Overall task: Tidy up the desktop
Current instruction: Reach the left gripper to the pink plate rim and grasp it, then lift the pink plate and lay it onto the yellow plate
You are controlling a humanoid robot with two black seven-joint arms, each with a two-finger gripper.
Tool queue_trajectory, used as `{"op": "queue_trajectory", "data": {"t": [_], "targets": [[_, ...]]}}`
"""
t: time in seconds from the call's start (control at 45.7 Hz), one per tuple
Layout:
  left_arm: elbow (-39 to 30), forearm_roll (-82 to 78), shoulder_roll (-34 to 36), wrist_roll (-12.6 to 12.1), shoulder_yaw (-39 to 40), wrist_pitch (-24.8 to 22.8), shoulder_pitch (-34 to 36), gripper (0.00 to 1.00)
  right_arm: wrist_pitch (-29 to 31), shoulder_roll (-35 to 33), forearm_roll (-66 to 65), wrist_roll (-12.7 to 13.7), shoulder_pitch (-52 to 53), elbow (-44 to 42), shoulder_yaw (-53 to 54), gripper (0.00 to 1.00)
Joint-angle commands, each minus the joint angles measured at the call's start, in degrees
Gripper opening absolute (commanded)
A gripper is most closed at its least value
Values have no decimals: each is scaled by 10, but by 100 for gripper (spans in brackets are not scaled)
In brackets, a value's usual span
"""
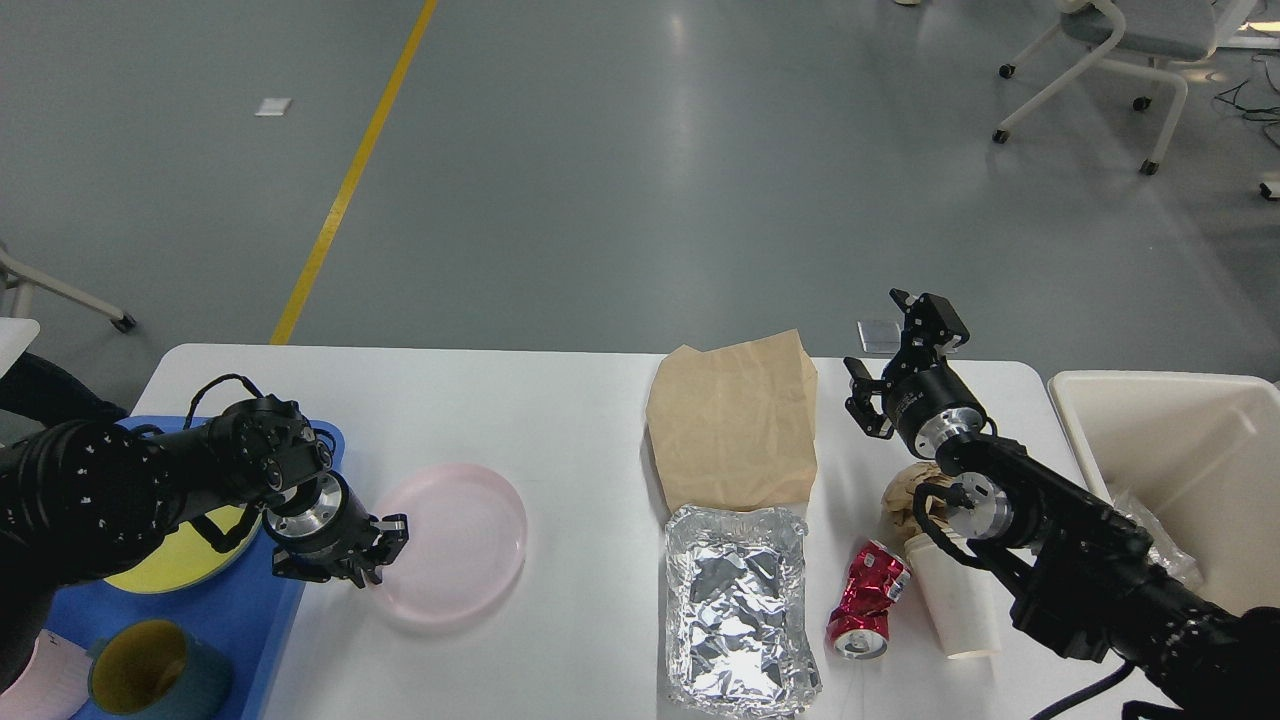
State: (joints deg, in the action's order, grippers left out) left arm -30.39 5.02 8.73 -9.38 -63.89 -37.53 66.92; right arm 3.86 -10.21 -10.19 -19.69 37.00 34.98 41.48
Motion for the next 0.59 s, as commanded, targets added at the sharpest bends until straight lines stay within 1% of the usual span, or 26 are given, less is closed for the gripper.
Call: {"op": "queue_trajectory", "data": {"t": [0.0, 0.219, 0.307, 0.416, 0.569], "targets": [[0, 0, 15, 0, 0, -22, 0, 0, 0, -1, 0, 0, 0, 0, 0, 100], [0, 0, 19, 0, 1, -25, 10, 0, 0, -1, 0, 0, 0, 0, 0, 100], [-1, -1, 25, 0, 0, -32, 21, 0, -1, -1, 0, 0, 0, 0, 0, 100], [-1, -1, 40, -5, 1, -74, 58, 0, 0, 0, 0, 0, 0, 0, 0, 100], [-1, -1, 56, -5, 3, -134, 113, 0, 0, 0, 0, 0, 0, 0, 0, 100]]}}
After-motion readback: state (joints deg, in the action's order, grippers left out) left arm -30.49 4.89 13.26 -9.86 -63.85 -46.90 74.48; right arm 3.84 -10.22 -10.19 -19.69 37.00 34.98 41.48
